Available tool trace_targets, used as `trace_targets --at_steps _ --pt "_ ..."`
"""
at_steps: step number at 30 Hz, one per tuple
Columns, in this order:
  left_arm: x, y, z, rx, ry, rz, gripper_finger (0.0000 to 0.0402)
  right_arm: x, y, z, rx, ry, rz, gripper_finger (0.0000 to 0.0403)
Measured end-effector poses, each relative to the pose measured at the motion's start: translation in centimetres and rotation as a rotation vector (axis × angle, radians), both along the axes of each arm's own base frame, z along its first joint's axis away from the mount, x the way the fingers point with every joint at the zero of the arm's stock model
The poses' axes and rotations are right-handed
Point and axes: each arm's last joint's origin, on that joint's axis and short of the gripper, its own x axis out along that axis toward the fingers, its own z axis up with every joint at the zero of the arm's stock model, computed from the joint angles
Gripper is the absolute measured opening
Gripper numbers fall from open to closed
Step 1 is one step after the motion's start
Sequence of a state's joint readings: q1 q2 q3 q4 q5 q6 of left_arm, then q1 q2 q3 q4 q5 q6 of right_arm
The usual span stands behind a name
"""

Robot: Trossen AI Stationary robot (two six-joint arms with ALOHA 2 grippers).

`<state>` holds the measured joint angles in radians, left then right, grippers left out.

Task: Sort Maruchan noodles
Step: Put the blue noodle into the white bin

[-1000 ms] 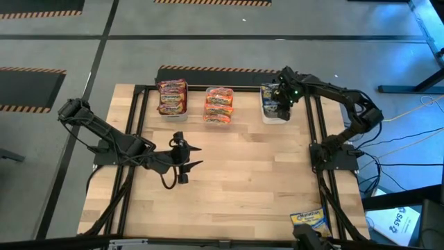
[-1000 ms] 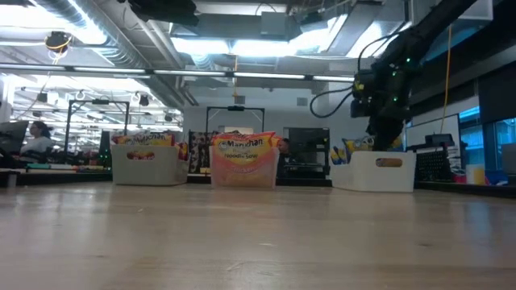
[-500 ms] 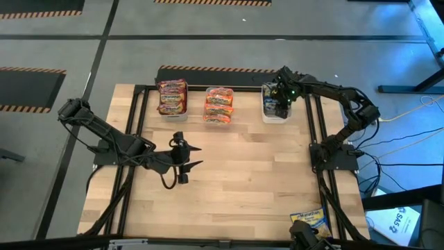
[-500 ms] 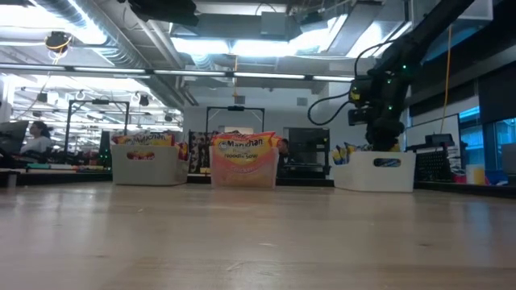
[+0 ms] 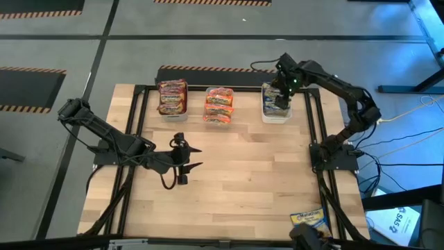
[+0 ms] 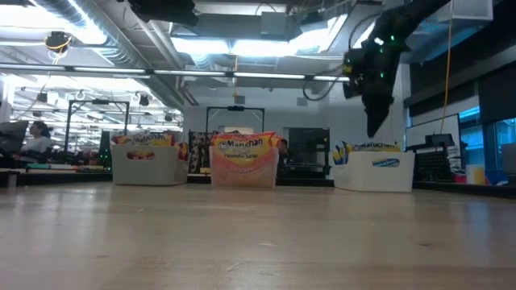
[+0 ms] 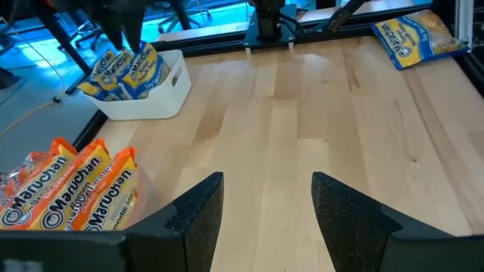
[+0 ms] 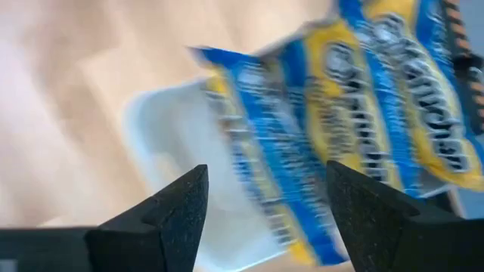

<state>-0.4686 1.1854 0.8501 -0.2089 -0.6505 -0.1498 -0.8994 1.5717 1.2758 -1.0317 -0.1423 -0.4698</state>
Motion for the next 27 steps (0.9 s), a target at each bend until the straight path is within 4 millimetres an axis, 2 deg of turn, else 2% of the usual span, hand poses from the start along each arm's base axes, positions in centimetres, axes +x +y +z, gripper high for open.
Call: trace_targets --at_steps 2,5,10,13,18,21,27 --pt "0.0 0.0 0.0 -0.001 0.000 -0.001 0.0196 0.5 1.2 1.3 0.026 -0.015 0.008 0.0249" --pt "0.0 0.0 0.0 -0.027 -0.008 0.003 0.0196 1.9 4.0 2.8 0.054 -0.065 0.046 0.0249" --pt "0.4 -0.6 -0.3 -0.106 -0.023 0.013 0.0196 4.1 11.2 4.3 0.094 -0.135 0.158 0.0249" --pt "1.0 -1.6 -1.1 -0.125 -0.016 -0.029 0.0196 4.9 16.2 4.3 0.115 -0.148 0.214 0.0250" --pt "2.7 -3.8 -3.0 -0.188 -0.027 -0.088 0.0196 5.0 24.0 3.6 0.157 -0.154 0.260 0.0250" --pt "3.5 -5.2 -4.3 -0.221 -0.037 -0.104 0.0196 4.6 28.0 3.1 0.200 -0.134 0.260 0.0250" --pt "4.4 -8.0 -6.7 -0.272 -0.071 -0.151 0.0196 4.0 35.2 2.7 0.372 -0.204 0.206 0.0250"
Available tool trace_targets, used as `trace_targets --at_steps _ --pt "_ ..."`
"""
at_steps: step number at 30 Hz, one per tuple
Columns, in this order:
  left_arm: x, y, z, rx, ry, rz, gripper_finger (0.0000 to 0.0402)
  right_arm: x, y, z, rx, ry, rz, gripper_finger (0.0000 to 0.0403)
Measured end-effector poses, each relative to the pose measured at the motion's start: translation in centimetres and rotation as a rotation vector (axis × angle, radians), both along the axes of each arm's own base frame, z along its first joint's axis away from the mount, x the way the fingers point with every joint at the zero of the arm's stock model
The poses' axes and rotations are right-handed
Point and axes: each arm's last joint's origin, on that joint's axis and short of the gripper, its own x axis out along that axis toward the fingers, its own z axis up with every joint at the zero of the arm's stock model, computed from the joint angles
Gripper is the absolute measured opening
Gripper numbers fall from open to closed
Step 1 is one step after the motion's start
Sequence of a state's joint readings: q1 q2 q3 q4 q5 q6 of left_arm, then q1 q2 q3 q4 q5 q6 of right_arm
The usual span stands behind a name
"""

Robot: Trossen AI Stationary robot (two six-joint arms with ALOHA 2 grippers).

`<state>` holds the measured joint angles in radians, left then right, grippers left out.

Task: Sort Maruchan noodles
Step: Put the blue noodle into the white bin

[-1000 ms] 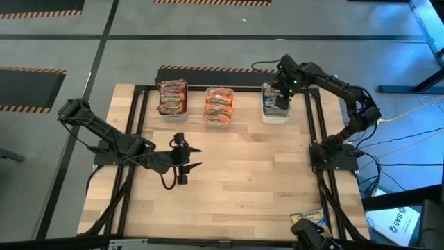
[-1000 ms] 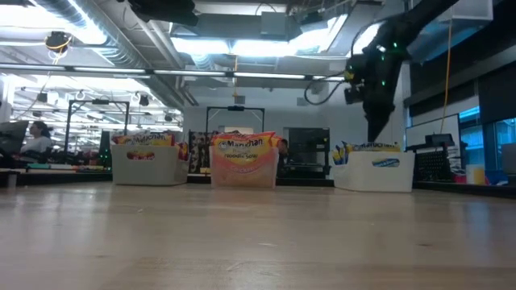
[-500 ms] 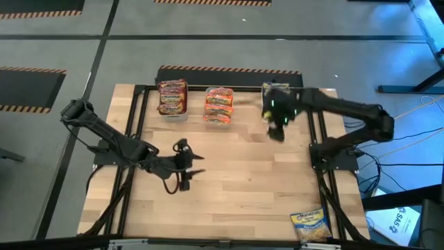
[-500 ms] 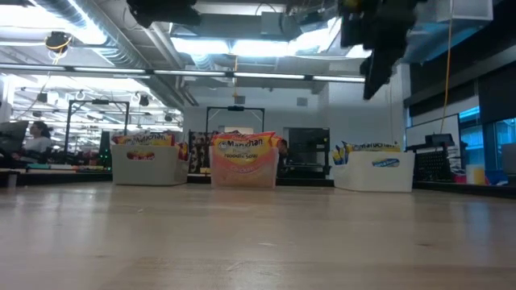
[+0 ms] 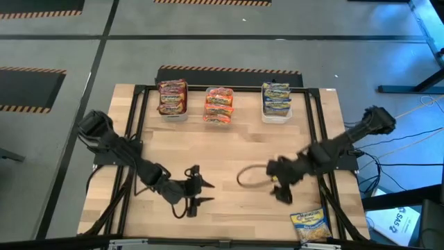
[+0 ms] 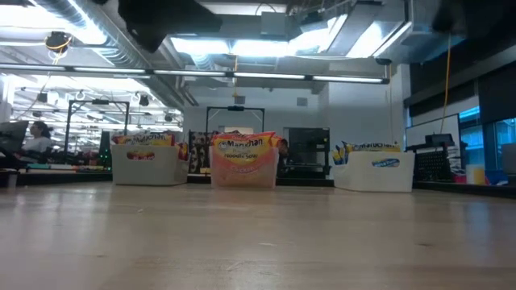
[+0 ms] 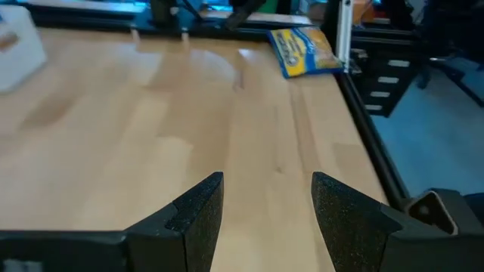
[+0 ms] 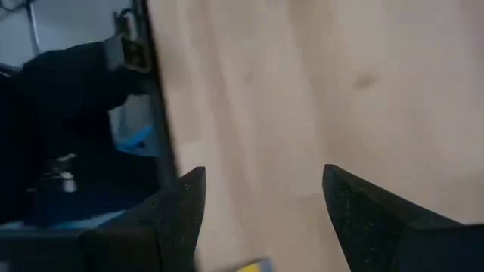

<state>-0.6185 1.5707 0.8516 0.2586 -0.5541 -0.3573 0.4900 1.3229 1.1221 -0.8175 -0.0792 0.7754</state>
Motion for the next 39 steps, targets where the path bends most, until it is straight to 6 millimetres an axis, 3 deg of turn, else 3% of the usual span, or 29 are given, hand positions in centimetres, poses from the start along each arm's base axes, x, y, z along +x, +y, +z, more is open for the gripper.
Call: trace_targets --at_steps 4,9,16,22,28,32,39 --pt "0.2 -1.2 -1.2 -0.045 -0.003 -0.009 0.0196 -1.7 4.7 -0.8 0.098 0.074 -0.085 0.0250" --pt "0.2 -2.0 -2.0 -0.080 -0.008 -0.014 0.0196 -4.7 9.8 -3.1 0.139 0.256 -0.225 0.0250" --pt "0.2 -2.0 -2.0 -0.087 -0.017 -0.010 0.0196 -7.6 13.5 -6.6 0.104 0.518 -0.335 0.0229" --pt "0.3 -2.1 -1.9 -0.093 -0.025 -0.011 0.0196 -8.7 15.1 -8.9 0.067 0.692 -0.340 0.0130" --pt "0.3 -2.1 -1.9 -0.093 -0.025 -0.011 0.0196 -9.1 15.0 -11.5 -0.015 0.793 -0.350 0.0042" --pt "0.3 -2.1 -1.9 -0.093 -0.024 -0.011 0.0196 -9.1 14.9 -13.3 0.005 0.775 -0.303 0.0012" --pt "0.4 -1.9 -1.9 -0.093 -0.024 -0.007 0.0196 -7.4 14.1 -13.6 0.000 0.624 -0.273 0.0005"
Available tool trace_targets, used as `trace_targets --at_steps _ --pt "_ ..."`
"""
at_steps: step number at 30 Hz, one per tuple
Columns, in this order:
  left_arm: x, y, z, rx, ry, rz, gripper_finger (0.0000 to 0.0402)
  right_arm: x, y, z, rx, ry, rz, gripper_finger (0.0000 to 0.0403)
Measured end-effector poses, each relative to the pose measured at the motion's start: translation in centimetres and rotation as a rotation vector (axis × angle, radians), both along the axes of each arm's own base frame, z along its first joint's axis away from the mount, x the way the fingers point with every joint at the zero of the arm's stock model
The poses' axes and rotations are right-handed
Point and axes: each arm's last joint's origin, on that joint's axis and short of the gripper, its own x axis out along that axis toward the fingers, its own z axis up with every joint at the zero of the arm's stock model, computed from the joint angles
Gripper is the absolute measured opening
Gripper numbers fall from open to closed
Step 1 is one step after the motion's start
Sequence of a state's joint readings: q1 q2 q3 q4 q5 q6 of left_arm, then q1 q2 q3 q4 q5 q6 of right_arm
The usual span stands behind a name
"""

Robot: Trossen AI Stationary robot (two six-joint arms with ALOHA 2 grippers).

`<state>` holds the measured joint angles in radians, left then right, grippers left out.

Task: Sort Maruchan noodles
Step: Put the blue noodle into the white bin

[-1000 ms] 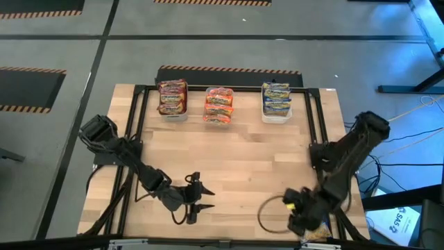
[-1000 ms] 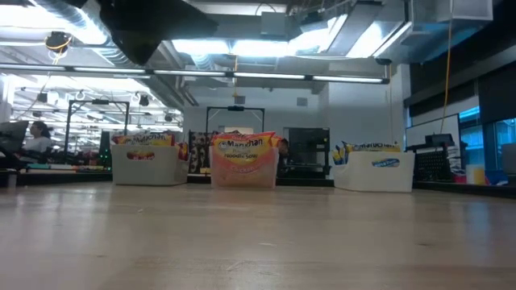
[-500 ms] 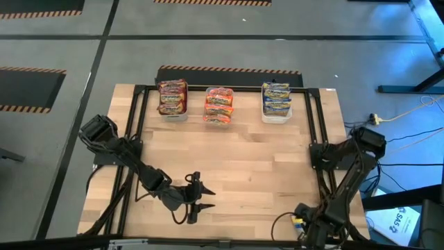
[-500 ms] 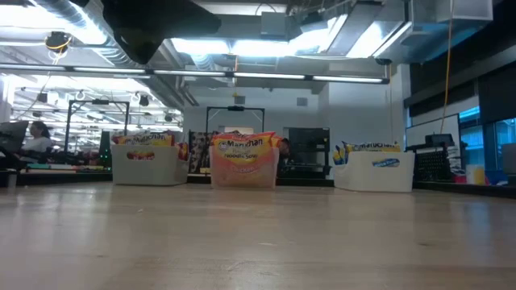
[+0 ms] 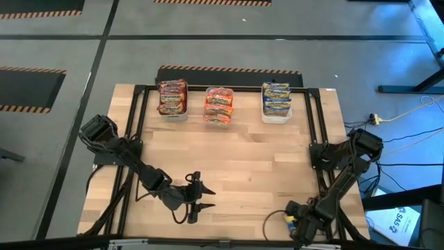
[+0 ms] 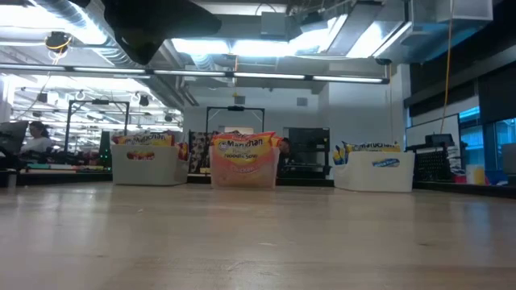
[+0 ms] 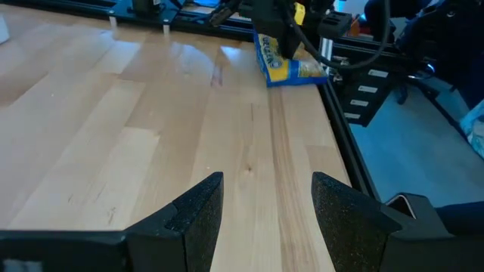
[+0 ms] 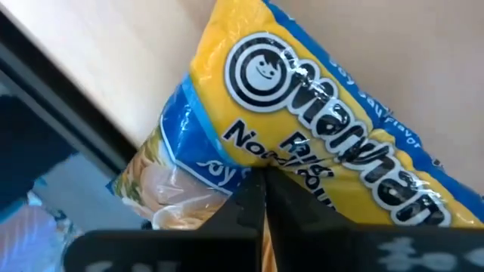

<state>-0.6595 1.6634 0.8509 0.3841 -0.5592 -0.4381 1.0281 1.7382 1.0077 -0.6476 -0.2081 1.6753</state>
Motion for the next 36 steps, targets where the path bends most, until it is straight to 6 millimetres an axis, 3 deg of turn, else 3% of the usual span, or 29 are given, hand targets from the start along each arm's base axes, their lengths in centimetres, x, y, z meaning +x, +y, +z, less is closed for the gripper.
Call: trace_targets --at_steps 11,27,29,32,36 --pt "0.3 0.4 0.0 0.001 0.000 0.017 0.0196 5.7 -4.3 -0.1 -0.192 -0.278 0.031 0.0003" --pt "0.4 0.7 0.0 -0.030 -0.002 0.065 0.0196 12.3 -12.1 0.1 -0.400 -0.437 0.183 0.0003" --pt "0.6 0.9 0.0 -0.042 -0.002 0.083 0.0196 12.7 -12.9 0.5 -0.379 -0.420 0.268 0.0003" --pt "1.1 1.5 -0.4 -0.074 0.005 0.110 0.0196 12.3 -13.4 3.1 -0.380 -0.434 0.368 0.0003" --pt "2.7 3.0 -2.3 -0.109 0.036 0.172 0.0196 9.9 -14.3 5.0 -0.411 -0.409 0.462 0.0003"
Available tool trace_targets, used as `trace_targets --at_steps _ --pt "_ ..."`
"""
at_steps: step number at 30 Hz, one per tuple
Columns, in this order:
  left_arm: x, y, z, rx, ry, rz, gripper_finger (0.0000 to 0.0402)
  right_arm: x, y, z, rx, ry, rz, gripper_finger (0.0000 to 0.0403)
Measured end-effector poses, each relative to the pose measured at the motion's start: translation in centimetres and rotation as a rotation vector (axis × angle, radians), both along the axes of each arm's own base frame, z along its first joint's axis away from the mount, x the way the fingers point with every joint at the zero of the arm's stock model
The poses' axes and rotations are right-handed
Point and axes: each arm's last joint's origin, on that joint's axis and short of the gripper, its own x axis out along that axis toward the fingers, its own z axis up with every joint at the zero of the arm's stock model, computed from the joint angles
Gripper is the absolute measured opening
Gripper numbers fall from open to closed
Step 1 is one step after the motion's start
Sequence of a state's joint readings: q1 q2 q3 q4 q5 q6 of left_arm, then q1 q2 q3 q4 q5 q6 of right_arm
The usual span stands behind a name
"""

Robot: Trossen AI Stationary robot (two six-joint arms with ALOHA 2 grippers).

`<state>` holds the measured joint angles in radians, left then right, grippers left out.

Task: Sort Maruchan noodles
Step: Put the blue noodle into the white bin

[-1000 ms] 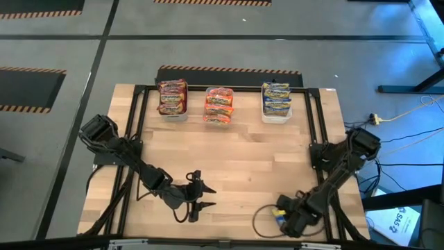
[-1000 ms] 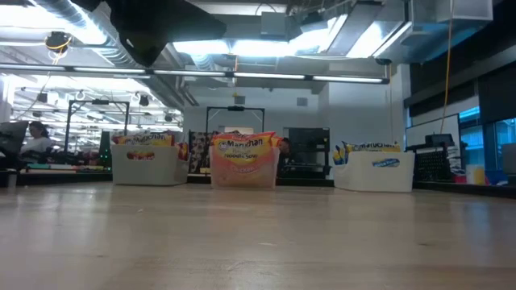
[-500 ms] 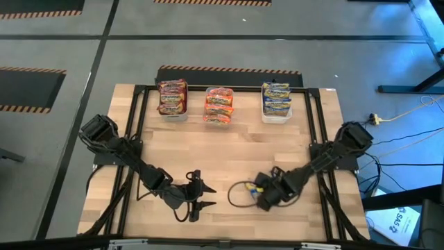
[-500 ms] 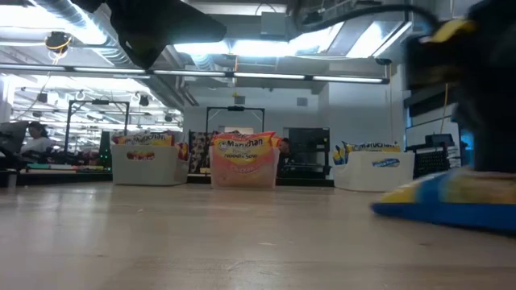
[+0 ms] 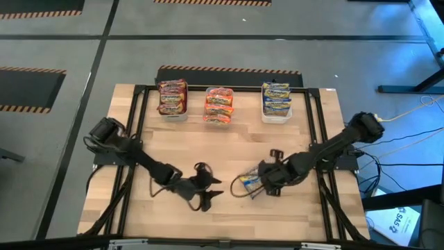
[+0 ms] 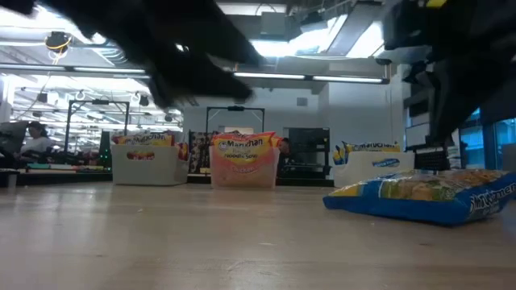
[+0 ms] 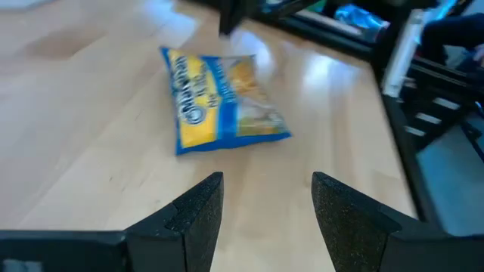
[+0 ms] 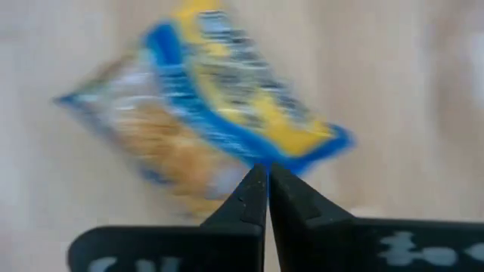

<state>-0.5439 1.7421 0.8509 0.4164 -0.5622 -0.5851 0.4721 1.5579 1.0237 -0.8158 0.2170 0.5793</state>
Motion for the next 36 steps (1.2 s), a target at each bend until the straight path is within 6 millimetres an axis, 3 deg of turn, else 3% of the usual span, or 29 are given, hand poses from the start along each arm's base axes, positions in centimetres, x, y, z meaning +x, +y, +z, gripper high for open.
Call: trace_targets --at_steps 3,8,12,17,22,30,36 --pt "1.7 1.4 -1.8 -0.027 0.020 0.014 0.0196 -2.1 -1.2 -0.7 -0.087 -0.044 -0.062 0.0003" --pt "5.0 3.0 -4.3 -0.062 0.081 -0.005 0.0196 -5.8 -3.1 -5.5 -0.055 0.006 -0.231 0.0003" --pt "7.2 3.5 -7.0 -0.064 0.136 0.003 0.0196 -6.6 -2.8 -7.8 0.049 -0.109 -0.266 0.0003" --pt "9.0 3.8 -8.2 -0.081 0.125 0.046 0.0196 -5.9 -1.8 -7.7 0.141 -0.217 -0.296 0.0003" --pt "9.1 4.6 -7.9 -0.055 0.160 0.096 0.0196 -4.9 -0.2 -7.8 0.314 -0.265 -0.271 0.0003" --pt "7.2 5.8 -6.0 0.081 0.336 0.190 0.0196 -4.6 2.1 -7.9 0.449 -0.271 -0.222 0.0003" --pt "6.4 4.6 -3.5 0.086 0.312 0.135 0.0196 -4.5 1.7 -4.9 0.508 -0.146 -0.191 0.0003"
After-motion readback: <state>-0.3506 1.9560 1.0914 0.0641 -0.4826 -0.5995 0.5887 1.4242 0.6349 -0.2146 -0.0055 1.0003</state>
